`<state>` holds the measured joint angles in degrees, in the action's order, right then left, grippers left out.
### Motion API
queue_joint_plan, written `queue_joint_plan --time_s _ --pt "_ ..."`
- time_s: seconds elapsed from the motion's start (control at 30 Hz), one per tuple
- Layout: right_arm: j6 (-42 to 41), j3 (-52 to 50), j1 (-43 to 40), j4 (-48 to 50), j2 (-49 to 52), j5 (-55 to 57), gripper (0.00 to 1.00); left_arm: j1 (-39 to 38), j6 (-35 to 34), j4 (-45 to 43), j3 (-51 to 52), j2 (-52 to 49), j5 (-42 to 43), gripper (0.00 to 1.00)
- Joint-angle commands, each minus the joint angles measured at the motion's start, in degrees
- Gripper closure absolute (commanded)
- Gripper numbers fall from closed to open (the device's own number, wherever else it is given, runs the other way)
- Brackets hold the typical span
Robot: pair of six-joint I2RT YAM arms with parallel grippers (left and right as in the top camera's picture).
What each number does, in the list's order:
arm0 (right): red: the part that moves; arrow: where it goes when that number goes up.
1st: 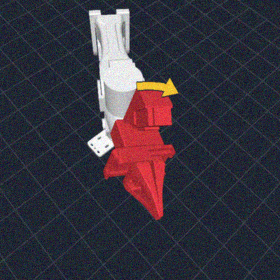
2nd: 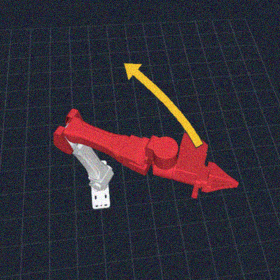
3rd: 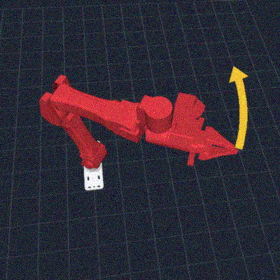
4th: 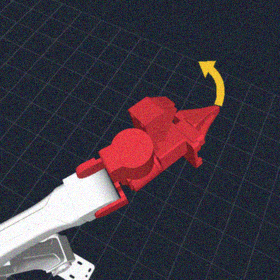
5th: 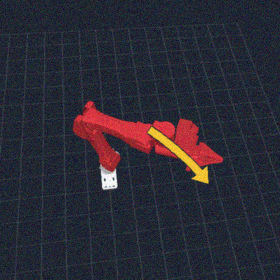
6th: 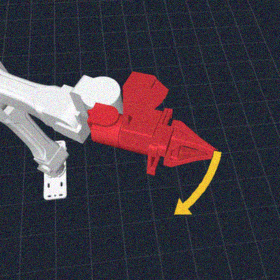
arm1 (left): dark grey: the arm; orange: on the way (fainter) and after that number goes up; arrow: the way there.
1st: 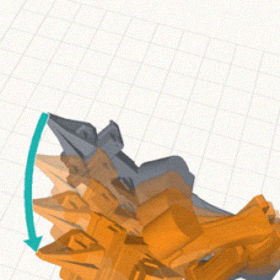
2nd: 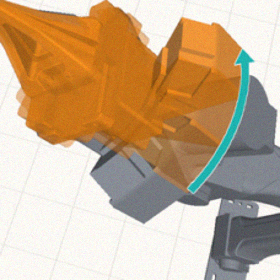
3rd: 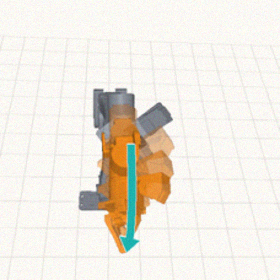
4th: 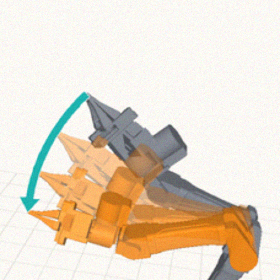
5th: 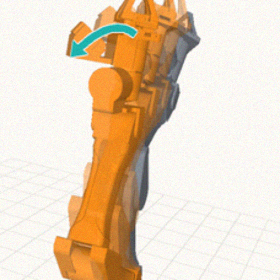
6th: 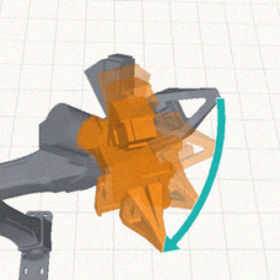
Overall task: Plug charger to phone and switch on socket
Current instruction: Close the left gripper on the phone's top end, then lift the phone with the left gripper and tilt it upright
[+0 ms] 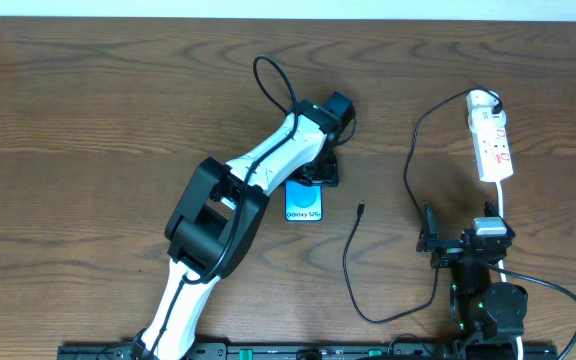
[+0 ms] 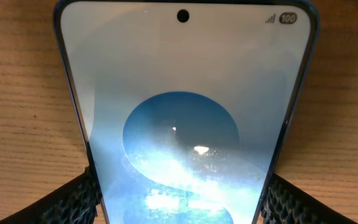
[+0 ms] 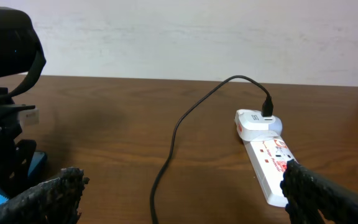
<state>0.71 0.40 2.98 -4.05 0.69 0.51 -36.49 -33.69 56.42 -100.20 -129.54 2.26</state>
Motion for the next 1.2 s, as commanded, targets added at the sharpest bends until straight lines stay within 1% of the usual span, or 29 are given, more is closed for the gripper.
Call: queue_joint_plan --time_s 0.0,0.27,0.47,0.7,0.9,1.07,1.17 --pt "0.63 -0.09 0.39 -0.24 -0.31 0.44 0.01 0.31 -0.48 0.37 0.20 2.69 0.11 0.20" --pt "0.63 -0.09 0.39 -0.24 -0.31 0.44 0.01 0.31 -0.48 0.57 0.20 3.32 0.35 0.20" --pt "0.66 -0.09 0.39 -0.24 -0.31 0.44 0.01 0.98 -0.46 0.55 0.20 3.91 6.16 0.20" --pt "0.63 -0.09 0.39 -0.24 -0.31 0.44 0.01 2.97 0.17 0.74 0.20 4.11 7.76 0.20" --pt "0.63 -0.09 0.39 -0.24 -0.31 0.44 0.01 3.06 1.05 0.61 0.22 4.11 7.06 0.20" --pt "0.63 -0.09 0.39 -0.24 -0.31 0.44 0.01 2.78 1.03 -1.01 0.74 4.09 -0.61 0.20" --pt "0.63 -0.09 0.39 -0.24 -0.31 0.44 0.01 2.49 1.03 -4.17 3.21 4.02 -1.90 0.20"
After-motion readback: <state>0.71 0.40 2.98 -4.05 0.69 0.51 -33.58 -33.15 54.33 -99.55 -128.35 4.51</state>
